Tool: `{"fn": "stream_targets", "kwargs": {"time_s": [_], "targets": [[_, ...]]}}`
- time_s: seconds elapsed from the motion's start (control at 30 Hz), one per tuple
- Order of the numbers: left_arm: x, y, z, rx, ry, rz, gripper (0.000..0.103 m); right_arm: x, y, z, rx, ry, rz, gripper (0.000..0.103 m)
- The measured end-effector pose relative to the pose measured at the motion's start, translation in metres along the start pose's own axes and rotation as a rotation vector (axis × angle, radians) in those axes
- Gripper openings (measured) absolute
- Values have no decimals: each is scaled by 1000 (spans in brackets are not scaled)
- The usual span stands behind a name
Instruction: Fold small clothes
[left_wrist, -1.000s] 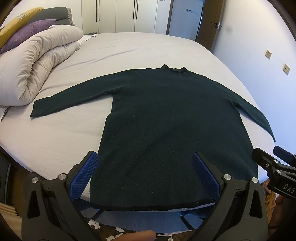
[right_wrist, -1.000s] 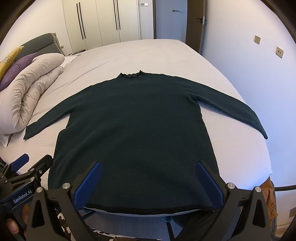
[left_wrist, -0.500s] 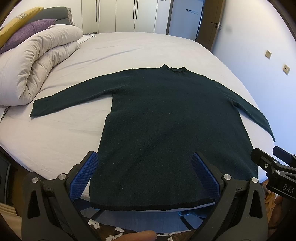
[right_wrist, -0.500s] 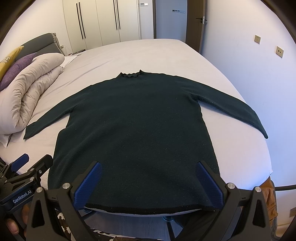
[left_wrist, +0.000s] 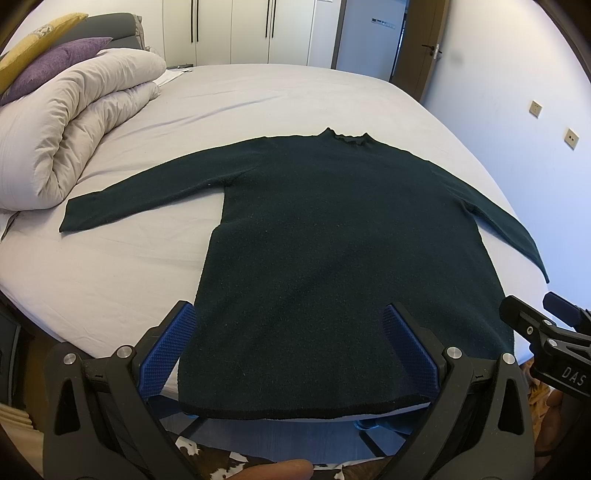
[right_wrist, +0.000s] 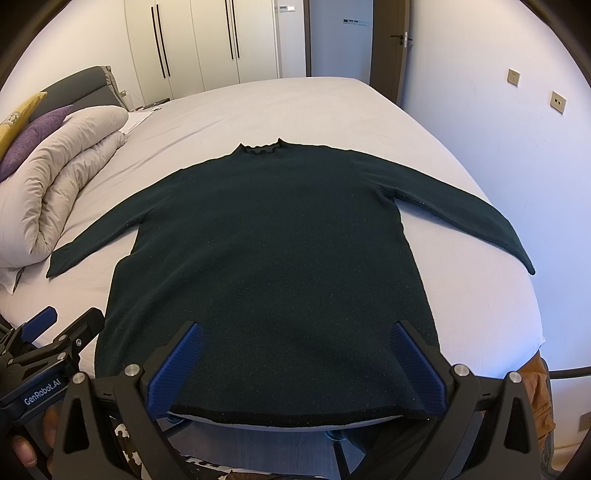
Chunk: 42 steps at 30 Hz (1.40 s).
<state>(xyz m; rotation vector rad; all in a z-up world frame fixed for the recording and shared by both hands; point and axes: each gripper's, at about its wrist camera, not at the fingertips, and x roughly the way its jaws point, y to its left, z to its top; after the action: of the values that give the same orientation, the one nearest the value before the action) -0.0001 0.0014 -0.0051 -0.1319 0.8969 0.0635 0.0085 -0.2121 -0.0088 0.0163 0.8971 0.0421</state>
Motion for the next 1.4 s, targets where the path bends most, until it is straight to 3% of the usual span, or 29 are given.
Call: {"fn": "stream_targets", "kwargs": {"time_s": [1.13, 1.27, 1.4], "targets": [[0, 0, -1, 5, -29, 21, 103, 6, 0, 3, -5, 4, -18, 103], [9, 9, -1, -14, -18, -12, 103, 10, 2, 2, -4, 3, -26, 103], [22, 34, 2, -96, -10, -65, 103, 17, 0, 4, 17, 0, -25, 103]]}}
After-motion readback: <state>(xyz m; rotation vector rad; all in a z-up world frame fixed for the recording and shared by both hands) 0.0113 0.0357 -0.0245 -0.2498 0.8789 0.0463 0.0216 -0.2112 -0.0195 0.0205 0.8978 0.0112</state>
